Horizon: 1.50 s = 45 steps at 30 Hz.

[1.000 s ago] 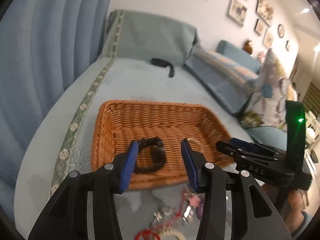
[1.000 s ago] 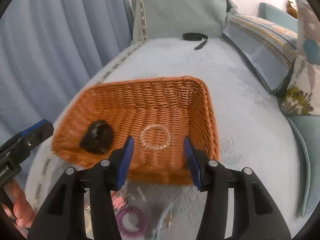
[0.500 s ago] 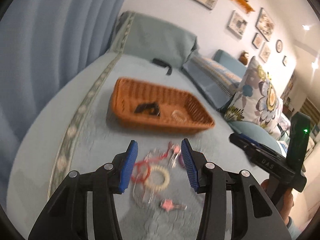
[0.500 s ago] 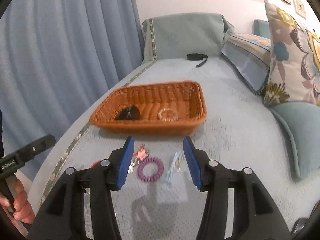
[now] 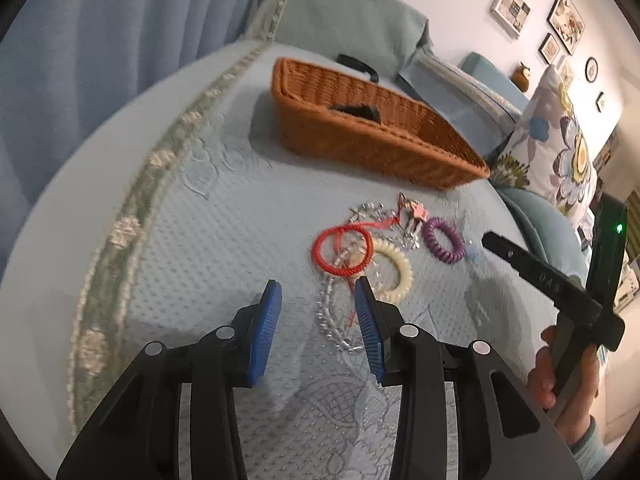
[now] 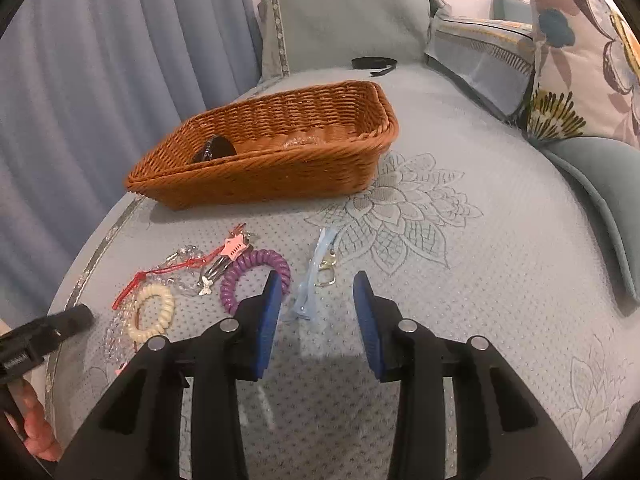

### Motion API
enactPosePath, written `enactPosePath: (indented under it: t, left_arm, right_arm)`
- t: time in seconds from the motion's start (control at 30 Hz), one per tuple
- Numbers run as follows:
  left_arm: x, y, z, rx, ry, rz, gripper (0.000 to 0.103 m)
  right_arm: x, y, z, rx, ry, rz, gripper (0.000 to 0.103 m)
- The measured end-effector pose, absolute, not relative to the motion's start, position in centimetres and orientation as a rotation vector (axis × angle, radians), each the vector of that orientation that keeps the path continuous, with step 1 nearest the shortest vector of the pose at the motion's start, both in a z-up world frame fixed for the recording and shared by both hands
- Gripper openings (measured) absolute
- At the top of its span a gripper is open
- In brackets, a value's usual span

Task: Organize jewelry
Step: 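Grasp the red string bracelet with the left tool while the right tool grasps the blue clip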

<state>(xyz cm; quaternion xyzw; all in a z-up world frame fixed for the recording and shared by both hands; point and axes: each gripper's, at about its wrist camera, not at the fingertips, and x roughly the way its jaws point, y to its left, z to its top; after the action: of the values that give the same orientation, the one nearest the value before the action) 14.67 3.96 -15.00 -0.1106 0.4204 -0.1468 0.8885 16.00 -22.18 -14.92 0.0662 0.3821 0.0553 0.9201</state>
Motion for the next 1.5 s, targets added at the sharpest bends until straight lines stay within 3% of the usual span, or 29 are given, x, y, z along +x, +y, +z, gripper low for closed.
enactPosePath:
  t: [0.3, 0.4, 0.7, 0.77, 0.8, 0.83, 1.23, 1.5]
  left_arm:
    - [17.9, 3.1, -15.1, -0.255, 0.892, -0.279, 0.036]
    - [18.8, 2.9, -15.8, -0.212, 0.921, -0.245, 0.03]
    - [18.6, 0.0, -16.0, 0.017, 0.914, -0.206, 0.029]
    - [18.5, -0.4, -16.0, 0.064, 0.907, -0.191, 0.024]
    - [18.5, -0.5, -16.0, 0.082, 0.902, -0.182, 0.016]
    - [18.5, -0.6, -16.0, 0.09, 0.898, -0.175, 0.003]
    - [17.5, 2.5, -13.4, -0.148, 0.816, -0.272, 0.002]
    - [17.0, 3.8, -12.4, -0.263, 0.778, -0.318, 0.002]
  right_arm:
    - [17.5, -22.0, -15.4, 0.106, 0.819, 0.104, 0.028]
    - [18.2, -21.9, -15.9, 0.098, 0.852, 0.106, 0.028]
    - [18.5, -20.7, -16.5, 0.032, 0.884, 0.101, 0.027]
    - [18.5, -20.4, -16.5, 0.024, 0.884, 0.11, 0.018]
    - [18.4, -20.2, -16.4, 0.018, 0.88, 0.115, 0.01]
    - [18.2, -20.0, -16.4, 0.01, 0.876, 0.116, 0.009]
    - [16.6, -22.2, -15.0, 0.111, 0.845, 0.164, 0.009]
    - [14.0, -22.2, -14.9, 0.053, 0.929, 0.253, 0.009]
